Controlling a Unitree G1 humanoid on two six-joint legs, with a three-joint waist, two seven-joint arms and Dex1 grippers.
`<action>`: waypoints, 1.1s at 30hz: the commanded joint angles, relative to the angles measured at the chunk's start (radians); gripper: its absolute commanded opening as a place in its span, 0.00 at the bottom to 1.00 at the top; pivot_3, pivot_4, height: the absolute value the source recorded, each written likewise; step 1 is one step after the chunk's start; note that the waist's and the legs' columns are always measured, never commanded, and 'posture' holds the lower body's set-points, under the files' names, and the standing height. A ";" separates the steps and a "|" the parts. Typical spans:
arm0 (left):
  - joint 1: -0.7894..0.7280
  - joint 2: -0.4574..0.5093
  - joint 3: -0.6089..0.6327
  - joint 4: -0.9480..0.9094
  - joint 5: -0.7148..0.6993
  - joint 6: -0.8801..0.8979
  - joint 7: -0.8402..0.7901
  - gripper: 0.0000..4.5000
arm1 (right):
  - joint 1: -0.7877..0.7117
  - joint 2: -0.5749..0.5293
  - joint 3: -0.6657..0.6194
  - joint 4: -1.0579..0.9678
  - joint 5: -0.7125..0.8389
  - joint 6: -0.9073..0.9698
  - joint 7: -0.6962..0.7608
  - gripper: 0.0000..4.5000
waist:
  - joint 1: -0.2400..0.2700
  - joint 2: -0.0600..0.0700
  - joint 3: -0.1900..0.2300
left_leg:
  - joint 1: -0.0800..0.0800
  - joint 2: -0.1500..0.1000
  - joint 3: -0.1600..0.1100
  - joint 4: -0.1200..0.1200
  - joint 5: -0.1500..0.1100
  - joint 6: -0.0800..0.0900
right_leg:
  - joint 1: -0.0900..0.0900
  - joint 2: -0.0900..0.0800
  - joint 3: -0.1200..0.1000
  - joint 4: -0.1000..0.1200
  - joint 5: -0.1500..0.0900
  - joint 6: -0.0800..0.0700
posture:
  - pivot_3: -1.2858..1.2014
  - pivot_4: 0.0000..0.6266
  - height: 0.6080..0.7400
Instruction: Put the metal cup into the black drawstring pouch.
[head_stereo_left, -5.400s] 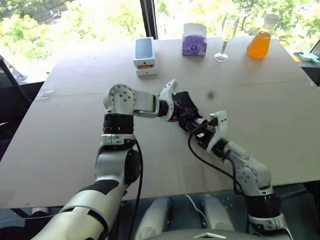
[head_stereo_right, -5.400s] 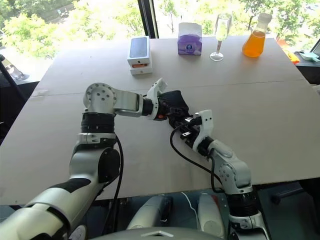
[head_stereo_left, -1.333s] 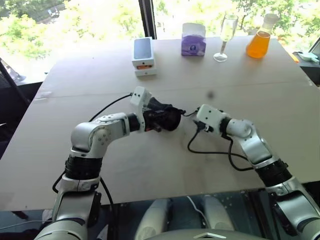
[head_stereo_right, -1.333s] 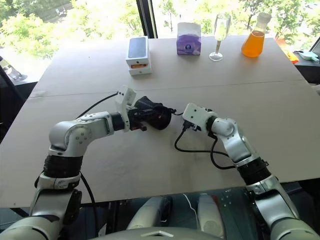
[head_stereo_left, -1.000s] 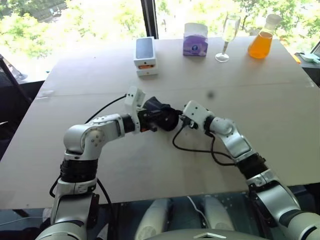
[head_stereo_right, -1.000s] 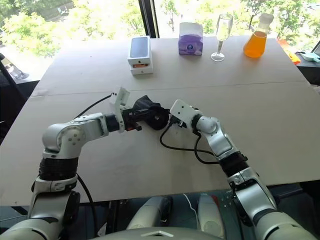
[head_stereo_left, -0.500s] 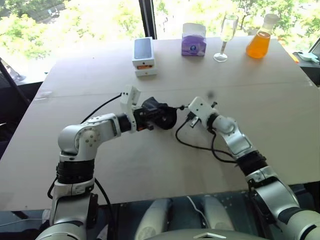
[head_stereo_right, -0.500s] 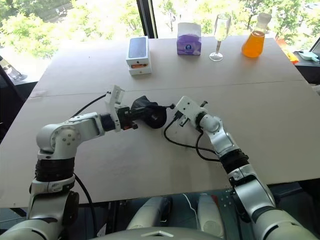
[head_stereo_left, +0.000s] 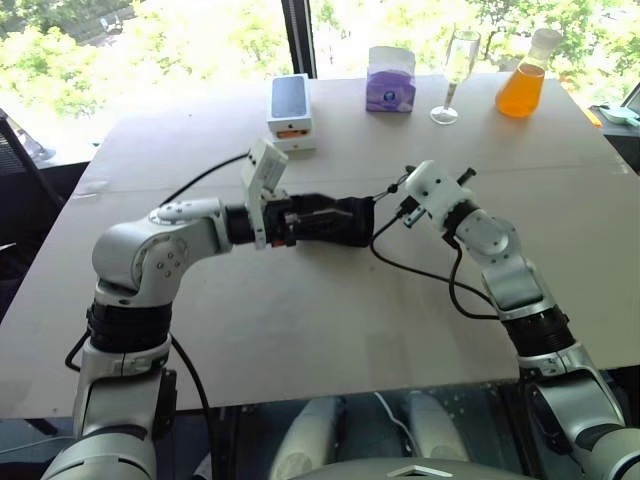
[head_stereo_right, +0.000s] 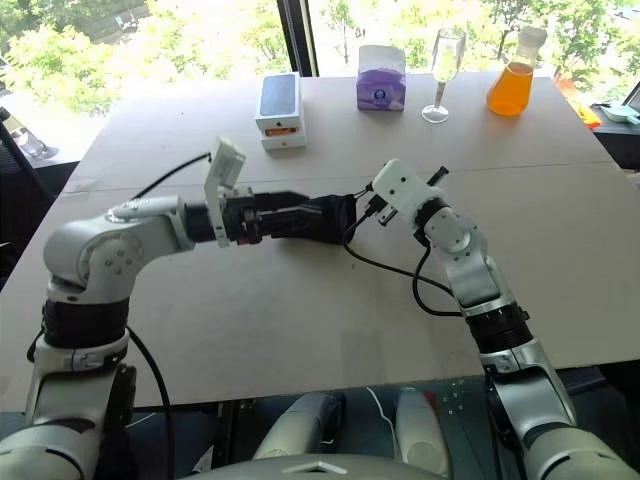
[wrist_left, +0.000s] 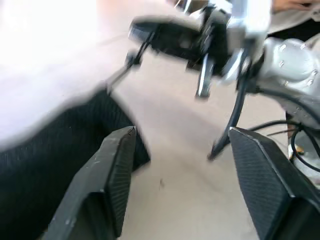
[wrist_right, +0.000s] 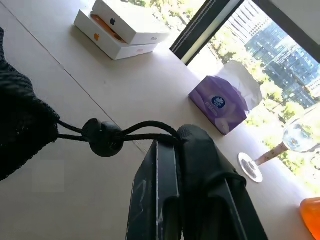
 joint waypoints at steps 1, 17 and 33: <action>-0.057 -0.043 -0.081 0.062 0.086 -0.125 -0.045 0.69 | -0.012 -0.006 0.002 -0.087 -0.011 0.034 0.018 0.00 | 0.000 0.000 0.000 | 0.000 0.000 0.000 0.000 0.000 0.000 | 0.000 0.000 0.000 0.000 0.000 0.000 | 0.52 0.24 1.00; -0.239 -0.226 -0.214 0.523 0.369 -0.486 -0.174 0.69 | -0.024 0.001 0.043 -0.203 -0.064 0.130 0.040 0.00 | -0.004 0.000 0.000 | -0.001 0.000 0.000 -0.001 0.000 0.000 | -0.002 0.000 0.001 0.000 0.000 0.000 | 0.52 0.24 1.00; -0.264 -0.282 -0.209 0.617 0.451 -0.558 -0.210 0.04 | -0.023 0.010 0.046 -0.236 -0.074 0.170 0.050 0.00 | -0.005 0.000 0.000 | -0.001 0.000 0.000 -0.001 0.000 0.000 | -0.002 0.000 0.001 0.000 0.000 0.000 | 0.52 0.24 1.00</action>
